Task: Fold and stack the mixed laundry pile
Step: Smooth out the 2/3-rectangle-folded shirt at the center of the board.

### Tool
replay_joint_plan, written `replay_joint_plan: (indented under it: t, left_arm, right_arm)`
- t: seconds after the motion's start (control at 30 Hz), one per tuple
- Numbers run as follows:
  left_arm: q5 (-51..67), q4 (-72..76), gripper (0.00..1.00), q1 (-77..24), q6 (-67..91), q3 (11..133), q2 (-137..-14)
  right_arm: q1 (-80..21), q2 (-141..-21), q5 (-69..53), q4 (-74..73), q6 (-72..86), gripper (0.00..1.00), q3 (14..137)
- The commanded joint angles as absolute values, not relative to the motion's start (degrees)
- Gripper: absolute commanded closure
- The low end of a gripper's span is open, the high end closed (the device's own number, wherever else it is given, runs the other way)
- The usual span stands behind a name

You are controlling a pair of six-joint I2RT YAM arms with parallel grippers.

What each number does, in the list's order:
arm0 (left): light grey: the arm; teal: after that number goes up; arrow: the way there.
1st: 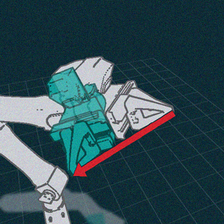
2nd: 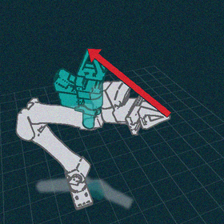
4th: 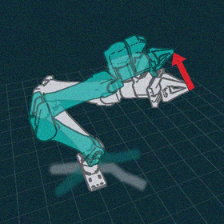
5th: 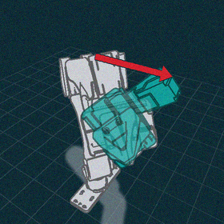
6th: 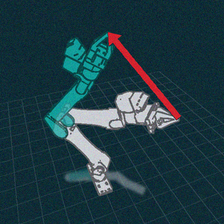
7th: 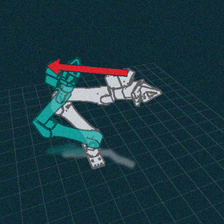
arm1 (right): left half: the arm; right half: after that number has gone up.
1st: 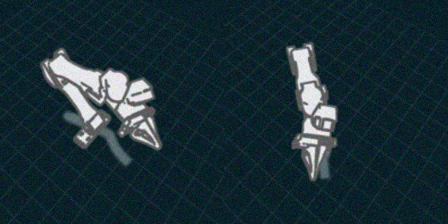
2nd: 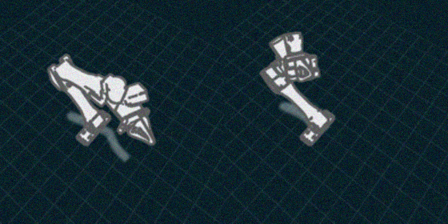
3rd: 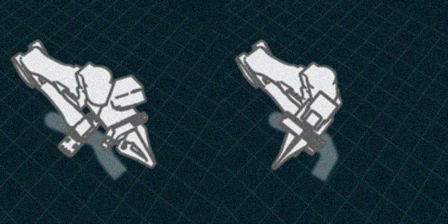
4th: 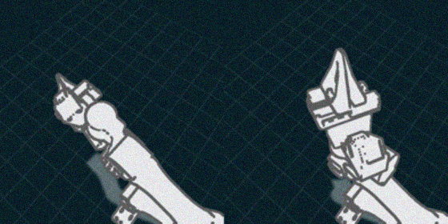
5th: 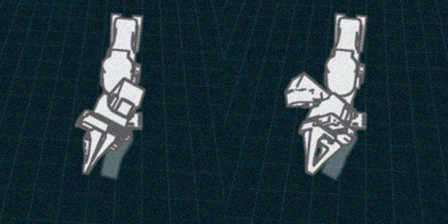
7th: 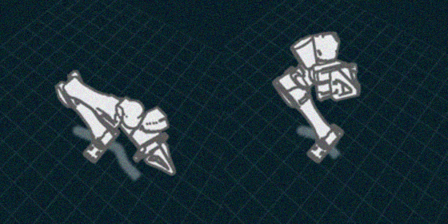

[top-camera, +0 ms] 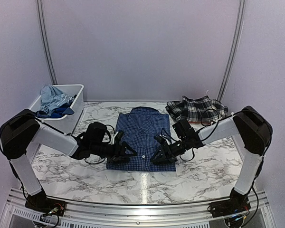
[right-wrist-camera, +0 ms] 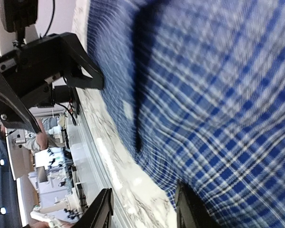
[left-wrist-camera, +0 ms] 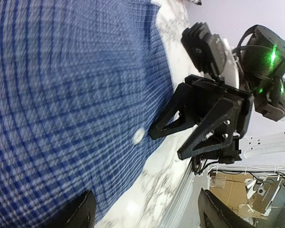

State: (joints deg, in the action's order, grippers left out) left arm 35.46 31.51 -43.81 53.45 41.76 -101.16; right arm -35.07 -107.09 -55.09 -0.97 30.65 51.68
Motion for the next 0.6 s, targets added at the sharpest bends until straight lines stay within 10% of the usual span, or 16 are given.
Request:
replay_joint_plan:
  t: [0.0, 0.57]
  left_arm:
    - [32.5, 23.5, 0.23, -42.4, 48.8, 48.1, -100.2]
    - [32.2, 25.2, 0.26, -36.5, 48.4, 55.0, -120.8]
  right_arm:
    - [-32.9, -103.0, -52.0, -9.1, 26.3, 0.59, 58.3]
    - [-29.0, -120.4, -48.5, -13.1, 15.8, 0.59, 62.2]
